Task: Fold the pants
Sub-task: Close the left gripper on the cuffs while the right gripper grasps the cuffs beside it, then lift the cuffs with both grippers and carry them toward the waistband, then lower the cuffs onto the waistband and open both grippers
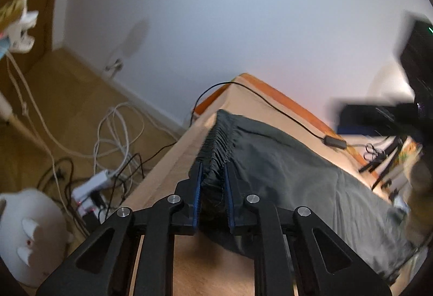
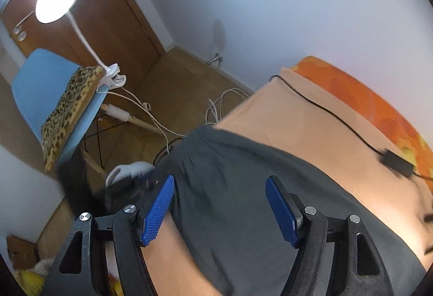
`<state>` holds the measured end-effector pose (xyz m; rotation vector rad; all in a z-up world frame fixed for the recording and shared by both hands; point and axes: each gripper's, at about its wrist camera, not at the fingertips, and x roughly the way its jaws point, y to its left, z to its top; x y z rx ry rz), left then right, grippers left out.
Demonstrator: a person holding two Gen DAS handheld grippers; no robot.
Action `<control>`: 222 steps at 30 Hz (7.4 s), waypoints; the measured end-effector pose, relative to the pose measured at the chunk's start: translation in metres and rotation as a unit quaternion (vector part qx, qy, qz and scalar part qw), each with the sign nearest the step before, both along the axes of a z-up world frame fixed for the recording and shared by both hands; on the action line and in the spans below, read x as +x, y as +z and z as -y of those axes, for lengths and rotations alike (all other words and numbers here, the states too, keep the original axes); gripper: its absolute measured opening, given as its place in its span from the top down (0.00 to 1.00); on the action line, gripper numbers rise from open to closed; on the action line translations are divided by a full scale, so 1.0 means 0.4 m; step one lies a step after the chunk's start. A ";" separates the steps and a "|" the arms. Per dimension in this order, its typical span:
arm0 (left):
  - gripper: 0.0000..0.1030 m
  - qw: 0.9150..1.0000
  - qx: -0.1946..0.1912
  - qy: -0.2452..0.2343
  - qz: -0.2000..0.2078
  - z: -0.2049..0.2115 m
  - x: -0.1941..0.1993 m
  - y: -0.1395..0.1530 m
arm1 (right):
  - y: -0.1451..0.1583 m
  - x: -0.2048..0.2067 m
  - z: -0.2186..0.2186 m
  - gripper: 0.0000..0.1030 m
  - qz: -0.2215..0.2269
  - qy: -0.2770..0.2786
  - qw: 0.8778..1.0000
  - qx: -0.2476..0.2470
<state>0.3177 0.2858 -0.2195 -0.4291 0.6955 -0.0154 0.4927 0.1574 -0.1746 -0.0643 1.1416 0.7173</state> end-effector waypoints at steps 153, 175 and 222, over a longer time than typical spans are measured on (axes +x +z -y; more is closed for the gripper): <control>0.88 0.896 0.035 -0.439 0.045 1.532 -0.284 0.213 | 0.078 -0.424 1.416 0.88 -0.011 -0.310 0.947 0.078; 0.88 0.870 0.030 -0.489 0.044 1.815 -0.267 0.180 | 0.102 -0.492 1.734 0.88 -0.006 -0.361 0.930 0.066; 0.66 0.964 0.039 -0.261 -0.047 0.909 -0.151 0.104 | 0.120 -0.592 1.729 0.95 0.010 -0.395 0.913 -0.107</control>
